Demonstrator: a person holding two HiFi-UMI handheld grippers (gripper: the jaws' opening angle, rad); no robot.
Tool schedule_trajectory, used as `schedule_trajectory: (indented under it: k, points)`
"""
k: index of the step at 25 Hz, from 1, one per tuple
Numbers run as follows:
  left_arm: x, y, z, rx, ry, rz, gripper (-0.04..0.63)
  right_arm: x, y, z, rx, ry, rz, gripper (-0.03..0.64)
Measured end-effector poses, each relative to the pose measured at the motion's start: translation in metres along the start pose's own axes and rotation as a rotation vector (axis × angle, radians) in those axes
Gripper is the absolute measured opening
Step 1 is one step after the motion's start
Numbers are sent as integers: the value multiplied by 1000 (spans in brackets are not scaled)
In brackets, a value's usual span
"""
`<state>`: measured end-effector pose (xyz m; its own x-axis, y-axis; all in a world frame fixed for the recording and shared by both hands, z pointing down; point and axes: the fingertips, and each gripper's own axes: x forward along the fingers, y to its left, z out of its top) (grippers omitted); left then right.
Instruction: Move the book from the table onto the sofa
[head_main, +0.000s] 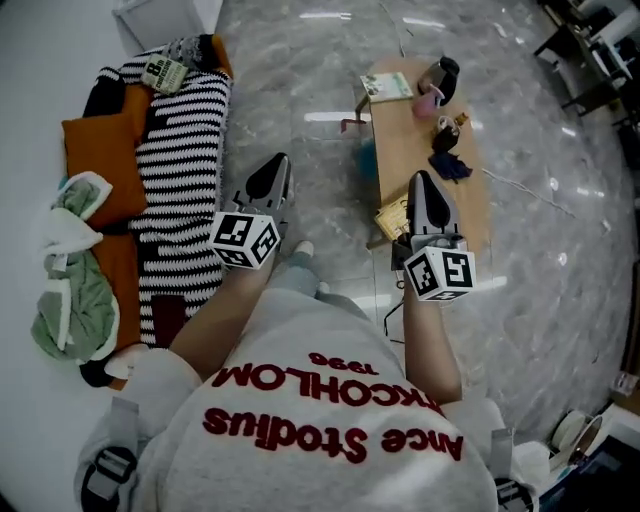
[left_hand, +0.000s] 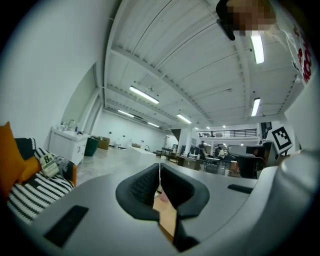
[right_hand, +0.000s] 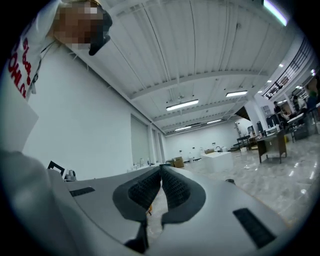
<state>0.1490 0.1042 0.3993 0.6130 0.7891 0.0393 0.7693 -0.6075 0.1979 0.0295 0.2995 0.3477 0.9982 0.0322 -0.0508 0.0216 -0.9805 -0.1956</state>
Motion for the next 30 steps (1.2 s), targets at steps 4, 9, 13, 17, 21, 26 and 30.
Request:
schedule_trajectory:
  k: [4,9,13,17,21,26,30]
  points:
    - [44,-33,-11,-30,10,-127,21,-20,-46,3,-7,-13,-122,34]
    - [106,-68,-24,-42,48,-250,21,-33,-98,12,-15,-22,-251,34]
    - [151,-101,-24,-32,66,-340,21,-44,-137,27,-20,-38,-336,34]
    - [196,-114,-30,-28,92,-421,21,-37,-165,25,-14,-43,-416,34]
    - [239,-121,-41,-27,133,-485,21,-21,-191,21,-9,-35,-475,34]
    - [283,-130,-57,-27,189,-563,23,-6,-222,14,4,-17,-547,34]
    - [305,-135,-70,-21,228,-626,23,-1,-240,7,9,3,-604,34]
